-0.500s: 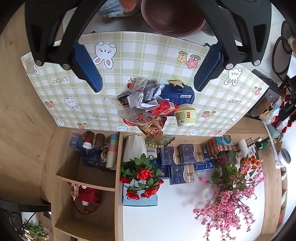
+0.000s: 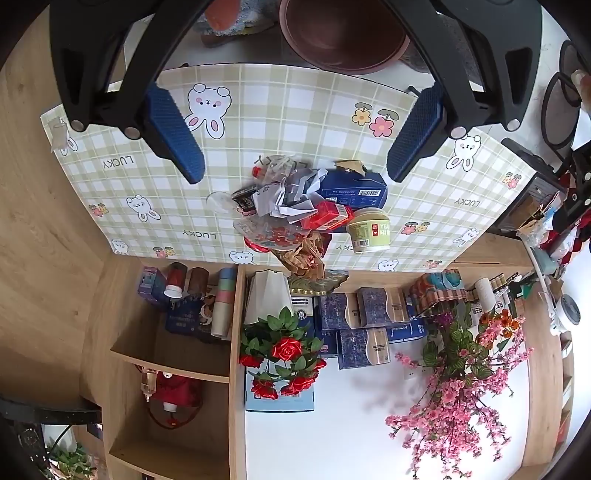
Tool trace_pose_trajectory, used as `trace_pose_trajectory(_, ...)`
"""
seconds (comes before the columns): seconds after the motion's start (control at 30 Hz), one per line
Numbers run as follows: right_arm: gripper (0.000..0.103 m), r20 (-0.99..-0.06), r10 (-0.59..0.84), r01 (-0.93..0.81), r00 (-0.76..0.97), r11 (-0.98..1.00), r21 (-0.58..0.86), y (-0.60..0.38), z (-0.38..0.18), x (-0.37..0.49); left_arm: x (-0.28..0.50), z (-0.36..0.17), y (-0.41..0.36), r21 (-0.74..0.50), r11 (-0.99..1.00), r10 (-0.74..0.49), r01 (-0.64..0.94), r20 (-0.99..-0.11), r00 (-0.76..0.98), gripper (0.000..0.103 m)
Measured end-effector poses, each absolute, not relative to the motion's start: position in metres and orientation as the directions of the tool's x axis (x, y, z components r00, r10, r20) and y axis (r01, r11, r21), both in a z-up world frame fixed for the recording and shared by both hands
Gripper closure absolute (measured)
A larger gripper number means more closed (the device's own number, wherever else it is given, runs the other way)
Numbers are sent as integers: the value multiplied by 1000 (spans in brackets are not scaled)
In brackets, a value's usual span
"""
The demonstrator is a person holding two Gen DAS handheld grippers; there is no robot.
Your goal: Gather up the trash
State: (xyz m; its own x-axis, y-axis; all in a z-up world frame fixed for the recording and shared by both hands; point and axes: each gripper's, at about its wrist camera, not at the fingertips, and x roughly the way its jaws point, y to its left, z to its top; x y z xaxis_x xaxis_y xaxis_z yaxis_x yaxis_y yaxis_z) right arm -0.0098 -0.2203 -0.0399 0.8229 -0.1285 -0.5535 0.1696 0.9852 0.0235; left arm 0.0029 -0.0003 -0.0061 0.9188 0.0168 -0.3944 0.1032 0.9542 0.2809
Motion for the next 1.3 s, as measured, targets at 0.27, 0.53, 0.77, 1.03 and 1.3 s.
trace_pose_trajectory(0.27, 6, -554, -132, 169, 822, 985, 16, -215, -42, -11, 8, -6, 4, 273, 957, 27, 93, -407, 913, 5)
trace_pose_trajectory(0.53, 6, -558, -127, 167, 820, 986, 21, -215, -42, -10, 18, -8, 13, 220, 970, 7, 102, -447, 895, 5)
trace_pose_trajectory(0.77, 6, -559, -127, 167, 820, 986, 21, -213, -42, -9, 17, -10, 11, 225, 967, -6, 119, -448, 894, 5)
trace_pose_trajectory(1.03, 6, -559, -124, 165, 820, 986, 23, -213, -41, -9, 16, -8, 10, 236, 963, -12, 129, -440, 898, 5)
trace_pose_trajectory(1.3, 6, -559, -125, 166, 819, 986, 23, -214, -41, -9, 14, -8, 7, 245, 959, -19, 140, -440, 898, 5)
